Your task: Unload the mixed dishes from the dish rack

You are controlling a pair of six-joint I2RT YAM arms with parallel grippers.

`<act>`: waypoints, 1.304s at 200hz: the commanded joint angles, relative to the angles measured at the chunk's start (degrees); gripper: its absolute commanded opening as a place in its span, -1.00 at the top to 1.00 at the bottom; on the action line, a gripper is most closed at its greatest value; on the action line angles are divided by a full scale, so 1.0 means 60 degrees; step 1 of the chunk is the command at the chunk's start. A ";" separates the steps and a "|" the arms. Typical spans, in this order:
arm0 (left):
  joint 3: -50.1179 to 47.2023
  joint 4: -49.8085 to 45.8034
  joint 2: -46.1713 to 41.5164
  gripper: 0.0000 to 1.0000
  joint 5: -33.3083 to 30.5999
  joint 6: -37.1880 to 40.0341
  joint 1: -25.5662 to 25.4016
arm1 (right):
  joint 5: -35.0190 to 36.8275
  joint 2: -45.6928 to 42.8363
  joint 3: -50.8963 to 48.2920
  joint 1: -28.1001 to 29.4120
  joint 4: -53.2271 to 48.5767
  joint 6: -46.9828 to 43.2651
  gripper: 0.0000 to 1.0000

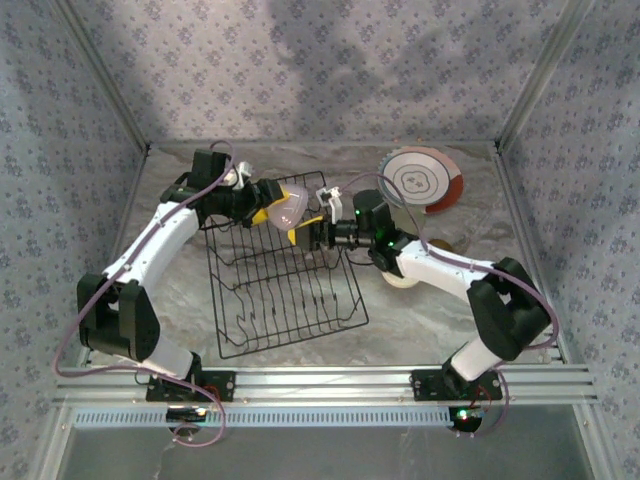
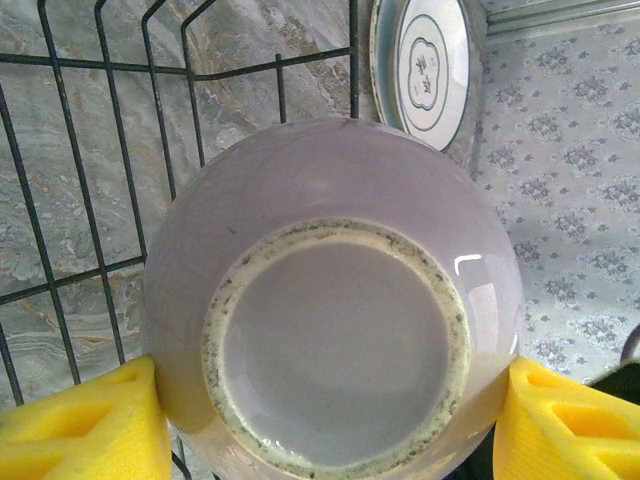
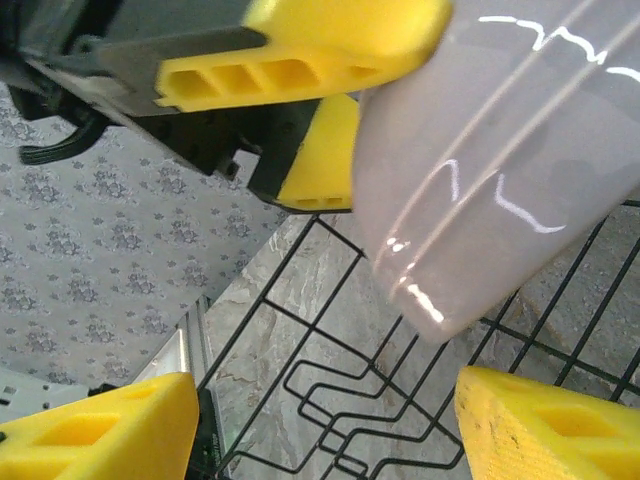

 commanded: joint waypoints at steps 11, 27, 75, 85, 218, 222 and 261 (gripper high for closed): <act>0.0062 0.0530 -0.0614 0.63 0.0705 -0.0152 0.0069 | -0.0080 0.0351 0.0580 -0.0052 0.0510 0.0079 -0.40; -0.0010 0.0628 -0.0637 0.63 0.0752 -0.0241 0.0069 | -0.0157 0.0457 0.0730 -0.0036 0.0736 0.0169 -0.41; -0.0146 0.0859 -0.0589 0.63 0.0839 -0.0414 0.0069 | -0.0356 0.0530 0.0730 -0.0020 0.1812 0.0574 -0.38; -0.0179 0.0924 -0.0574 0.63 0.0866 -0.0457 0.0069 | -0.0389 0.0567 0.0740 -0.0019 0.1940 0.0648 -0.35; -0.0631 0.2061 -0.0486 0.62 0.1324 -0.1241 0.0157 | -0.0697 0.1423 0.0599 -0.0218 0.4250 0.2237 0.57; -0.0642 0.2103 -0.0503 0.62 0.1323 -0.1252 0.0165 | -0.0700 0.1450 0.0600 -0.0225 0.4293 0.2269 0.64; -0.0632 0.1757 -0.0429 0.62 0.1089 -0.0966 0.0268 | -0.0614 0.1600 0.0657 -0.0231 0.4174 0.2283 1.00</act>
